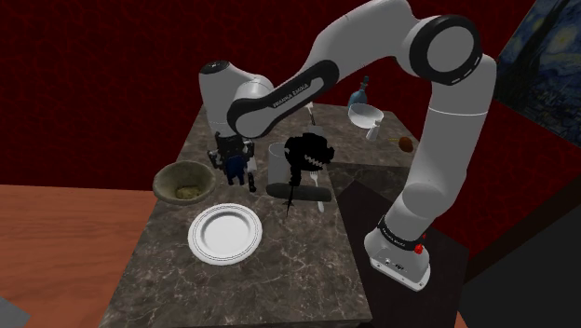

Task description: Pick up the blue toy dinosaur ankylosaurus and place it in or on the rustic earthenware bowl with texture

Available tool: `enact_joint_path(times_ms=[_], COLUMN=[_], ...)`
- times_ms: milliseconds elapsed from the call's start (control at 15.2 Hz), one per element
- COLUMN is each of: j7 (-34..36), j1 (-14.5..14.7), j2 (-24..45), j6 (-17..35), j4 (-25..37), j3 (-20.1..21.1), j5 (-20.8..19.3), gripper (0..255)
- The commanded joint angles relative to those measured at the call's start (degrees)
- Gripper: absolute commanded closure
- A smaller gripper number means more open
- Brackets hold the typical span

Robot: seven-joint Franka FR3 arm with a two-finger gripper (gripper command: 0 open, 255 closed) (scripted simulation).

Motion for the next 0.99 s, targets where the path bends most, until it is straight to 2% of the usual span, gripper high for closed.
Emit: enact_joint_path(times_ms=[0,924], j7=[-0.7,-4.6], j1=[-0.2,-1.2], j2=[-1.0,-6.5], j6=[-1.2,-10.1], j4=[0.5,5.2], j3=[0.3,1.6], j5=[0.8,5.4], gripper=[255,255])
